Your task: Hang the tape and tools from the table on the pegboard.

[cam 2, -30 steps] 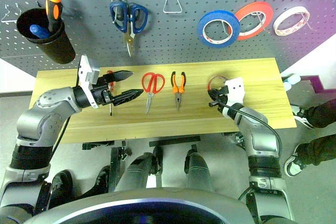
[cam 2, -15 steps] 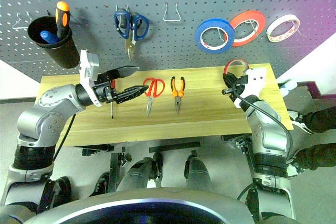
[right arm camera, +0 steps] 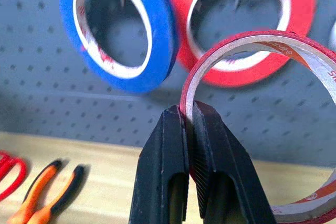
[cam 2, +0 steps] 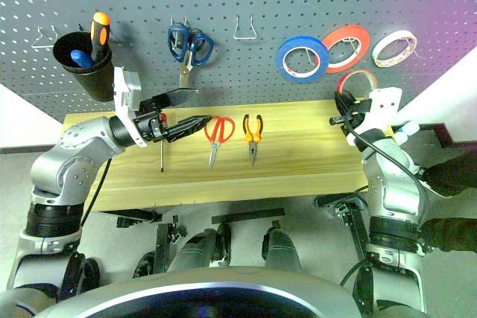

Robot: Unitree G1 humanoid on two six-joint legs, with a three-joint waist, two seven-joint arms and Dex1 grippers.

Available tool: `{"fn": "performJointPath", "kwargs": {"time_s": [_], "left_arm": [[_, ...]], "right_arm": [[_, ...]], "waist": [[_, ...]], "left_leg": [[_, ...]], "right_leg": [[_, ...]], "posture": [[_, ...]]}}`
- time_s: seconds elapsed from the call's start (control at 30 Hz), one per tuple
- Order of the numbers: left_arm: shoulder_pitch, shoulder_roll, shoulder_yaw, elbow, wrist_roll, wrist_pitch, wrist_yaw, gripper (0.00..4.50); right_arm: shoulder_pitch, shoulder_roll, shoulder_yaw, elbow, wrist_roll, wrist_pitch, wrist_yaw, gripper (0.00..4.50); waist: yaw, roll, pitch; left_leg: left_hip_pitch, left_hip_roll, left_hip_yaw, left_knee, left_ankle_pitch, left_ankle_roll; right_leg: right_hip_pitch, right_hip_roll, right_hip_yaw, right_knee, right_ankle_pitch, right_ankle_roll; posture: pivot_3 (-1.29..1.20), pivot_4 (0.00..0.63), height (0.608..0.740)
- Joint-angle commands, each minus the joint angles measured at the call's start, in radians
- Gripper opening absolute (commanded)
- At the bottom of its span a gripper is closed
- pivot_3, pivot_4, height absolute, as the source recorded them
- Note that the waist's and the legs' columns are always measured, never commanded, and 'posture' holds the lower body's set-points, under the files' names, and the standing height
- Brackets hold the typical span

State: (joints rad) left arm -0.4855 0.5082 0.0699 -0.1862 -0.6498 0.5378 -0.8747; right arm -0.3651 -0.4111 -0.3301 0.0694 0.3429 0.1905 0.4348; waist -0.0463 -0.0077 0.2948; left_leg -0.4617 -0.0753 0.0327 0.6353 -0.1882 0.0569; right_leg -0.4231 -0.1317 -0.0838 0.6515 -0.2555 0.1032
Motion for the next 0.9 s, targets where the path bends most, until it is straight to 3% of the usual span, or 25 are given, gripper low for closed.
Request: {"fn": "performJointPath", "kwargs": {"time_s": [0.03,0.4,0.9], "left_arm": [[-0.028,-0.007,0.002,0.009,0.001,-0.027,-0.018,4.50],[-0.055,-0.018,-0.006,0.043,0.015,-0.037,-0.038,4.50],[-0.049,-0.016,0.004,0.032,0.023,-0.035,-0.026,4.50]], "right_arm": [[0.016,-0.013,-0.035,-0.080,0.017,-0.019,-0.026,0.04],[0.048,-0.027,-0.033,-0.166,0.031,-0.001,-0.050,0.04],[-0.114,-0.029,0.027,-0.020,0.005,-0.061,-0.006,0.04]], "waist": [[-0.001,0.000,-0.005],[-0.024,0.000,-0.015],[-0.024,0.000,-0.018]], "left_leg": [[0.000,0.000,0.000,0.000,0.000,0.000],[0.000,0.000,0.000,0.010,-0.002,0.004],[0.000,0.000,0.000,0.014,-0.003,0.006]], "right_leg": [[0.000,0.000,0.000,0.000,0.000,0.000],[0.003,0.000,0.001,0.005,0.000,0.000],[0.003,-0.001,0.003,0.008,0.001,0.001]], "posture": [[-0.24,0.184,0.723],[-0.25,0.191,0.723],[-0.23,0.198,0.723]]}}
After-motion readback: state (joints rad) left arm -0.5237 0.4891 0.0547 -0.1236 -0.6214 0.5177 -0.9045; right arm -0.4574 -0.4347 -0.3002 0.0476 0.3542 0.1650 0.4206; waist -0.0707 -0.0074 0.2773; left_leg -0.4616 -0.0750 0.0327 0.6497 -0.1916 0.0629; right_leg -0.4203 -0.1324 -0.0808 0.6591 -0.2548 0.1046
